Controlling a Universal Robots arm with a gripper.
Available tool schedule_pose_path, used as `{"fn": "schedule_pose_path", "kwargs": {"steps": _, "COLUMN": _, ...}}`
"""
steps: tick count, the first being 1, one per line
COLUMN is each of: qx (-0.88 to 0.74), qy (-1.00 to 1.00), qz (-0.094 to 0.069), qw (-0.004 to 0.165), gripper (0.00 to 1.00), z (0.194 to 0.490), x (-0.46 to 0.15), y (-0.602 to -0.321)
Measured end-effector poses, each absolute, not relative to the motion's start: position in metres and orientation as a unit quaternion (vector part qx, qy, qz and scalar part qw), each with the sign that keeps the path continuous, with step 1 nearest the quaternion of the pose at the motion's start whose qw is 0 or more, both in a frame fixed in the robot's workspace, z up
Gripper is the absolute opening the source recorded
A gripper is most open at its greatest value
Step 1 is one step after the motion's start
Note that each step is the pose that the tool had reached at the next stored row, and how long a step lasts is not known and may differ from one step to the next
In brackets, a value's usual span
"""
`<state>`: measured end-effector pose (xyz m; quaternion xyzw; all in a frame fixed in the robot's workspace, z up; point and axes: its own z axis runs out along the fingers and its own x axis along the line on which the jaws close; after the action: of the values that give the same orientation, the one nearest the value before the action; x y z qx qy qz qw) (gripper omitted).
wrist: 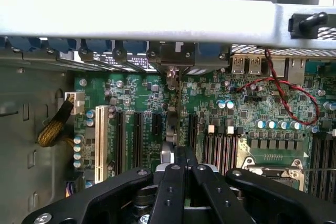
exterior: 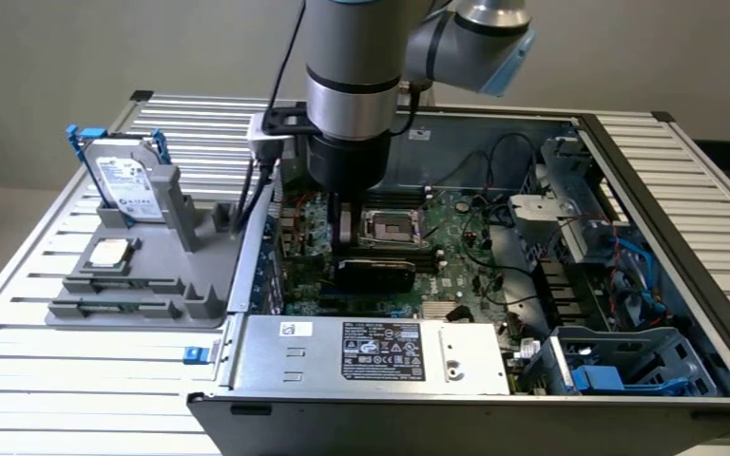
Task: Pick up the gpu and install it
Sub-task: 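Insert the gpu into the slot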
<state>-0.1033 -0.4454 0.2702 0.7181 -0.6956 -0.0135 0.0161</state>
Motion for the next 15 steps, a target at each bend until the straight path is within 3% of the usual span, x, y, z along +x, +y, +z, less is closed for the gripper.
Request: {"fn": "schedule_pose_path", "kwargs": {"steps": 15, "qx": 0.718, "qy": -0.696, "qz": -0.014, "qw": 0.016, "gripper": 0.11, "z": 0.3, "x": -0.1, "y": -0.445}}
